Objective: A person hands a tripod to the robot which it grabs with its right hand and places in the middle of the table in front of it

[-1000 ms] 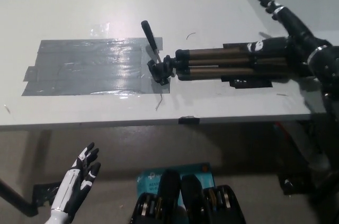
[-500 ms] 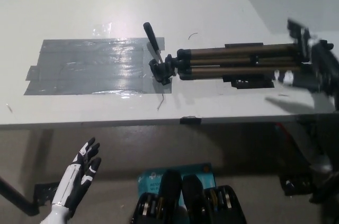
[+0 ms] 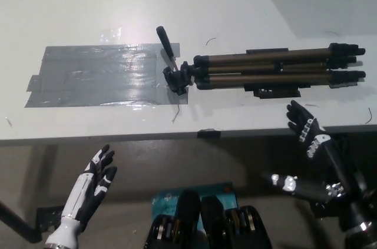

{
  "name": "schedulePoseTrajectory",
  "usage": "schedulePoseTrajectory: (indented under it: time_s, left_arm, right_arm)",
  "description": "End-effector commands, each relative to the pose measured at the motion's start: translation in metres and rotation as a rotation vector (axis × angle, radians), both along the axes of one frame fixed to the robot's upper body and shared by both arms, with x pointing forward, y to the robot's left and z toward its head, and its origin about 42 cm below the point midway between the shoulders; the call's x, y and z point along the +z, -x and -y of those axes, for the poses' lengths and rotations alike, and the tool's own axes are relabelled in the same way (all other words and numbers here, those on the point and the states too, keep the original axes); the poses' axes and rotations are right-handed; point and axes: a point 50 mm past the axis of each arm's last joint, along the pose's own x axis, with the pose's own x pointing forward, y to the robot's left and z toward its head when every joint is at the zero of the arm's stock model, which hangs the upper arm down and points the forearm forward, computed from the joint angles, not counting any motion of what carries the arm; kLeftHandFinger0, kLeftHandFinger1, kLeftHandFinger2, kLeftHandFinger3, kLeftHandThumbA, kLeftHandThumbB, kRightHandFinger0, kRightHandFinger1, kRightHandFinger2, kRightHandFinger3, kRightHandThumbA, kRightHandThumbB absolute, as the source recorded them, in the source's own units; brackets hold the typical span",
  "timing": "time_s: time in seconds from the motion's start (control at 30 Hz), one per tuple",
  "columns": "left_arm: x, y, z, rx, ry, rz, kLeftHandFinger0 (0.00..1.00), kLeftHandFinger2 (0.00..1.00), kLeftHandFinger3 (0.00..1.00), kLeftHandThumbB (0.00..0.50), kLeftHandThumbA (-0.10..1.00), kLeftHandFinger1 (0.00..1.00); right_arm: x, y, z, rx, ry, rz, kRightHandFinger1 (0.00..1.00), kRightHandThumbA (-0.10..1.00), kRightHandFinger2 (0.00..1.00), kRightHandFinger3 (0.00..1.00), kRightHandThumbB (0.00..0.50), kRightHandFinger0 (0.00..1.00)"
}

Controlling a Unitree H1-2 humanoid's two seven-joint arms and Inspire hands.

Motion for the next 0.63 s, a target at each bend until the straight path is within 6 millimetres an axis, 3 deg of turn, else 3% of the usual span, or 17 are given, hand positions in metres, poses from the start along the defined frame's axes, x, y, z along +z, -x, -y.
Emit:
schedulePoseTrajectory:
  time_s: [0.0,0.17,0.2,0.23,0.27,0.33,0.4,0.6]
  left_arm:
    - [0.013,-0.006,-0.001,-0.067,-0.024,0.034,0.98,1.00,1.00,0.290,0.84,1.00]
    - [0.008,0.000,0.001,-0.067,-0.024,0.018,0.98,1.00,1.00,0.296,0.84,1.00]
    - [0.006,0.004,0.001,-0.066,-0.024,0.014,0.98,1.00,1.00,0.296,0.85,1.00]
    - [0.004,0.007,0.001,-0.066,-0.029,0.014,0.98,1.00,1.00,0.294,0.85,1.00]
    - [0.004,0.008,0.000,-0.067,-0.030,0.014,0.98,1.00,1.00,0.294,0.85,1.00]
    - [0.003,0.009,0.001,-0.065,-0.029,0.009,0.98,1.00,1.00,0.303,0.85,1.00]
    - [0.003,0.008,0.001,-0.065,-0.031,0.007,0.98,1.00,1.00,0.304,0.85,1.00]
    - [0.004,0.007,0.000,-0.065,-0.036,0.011,0.99,1.00,1.00,0.307,0.86,1.00]
  right_arm:
    - [0.013,0.008,-0.004,-0.045,-0.184,0.189,1.00,0.96,1.00,1.00,0.302,1.00]
    - [-0.022,-0.005,0.000,-0.075,-0.122,0.089,1.00,0.90,1.00,1.00,0.224,1.00]
    - [-0.029,-0.005,0.002,-0.071,-0.108,0.067,1.00,0.90,1.00,1.00,0.223,1.00]
    - [-0.038,-0.005,0.005,-0.073,-0.084,0.016,1.00,0.88,1.00,1.00,0.251,1.00]
    - [-0.040,-0.005,0.005,-0.074,-0.079,0.004,1.00,0.88,1.00,1.00,0.251,1.00]
    - [-0.045,-0.005,0.008,-0.065,-0.070,-0.031,1.00,0.88,1.00,1.00,0.186,1.00]
    - [-0.045,-0.005,0.008,-0.056,-0.067,-0.032,1.00,0.88,1.00,1.00,0.171,1.00]
    - [-0.046,-0.007,0.008,-0.054,-0.042,-0.066,1.00,0.90,1.00,1.00,0.216,1.00]
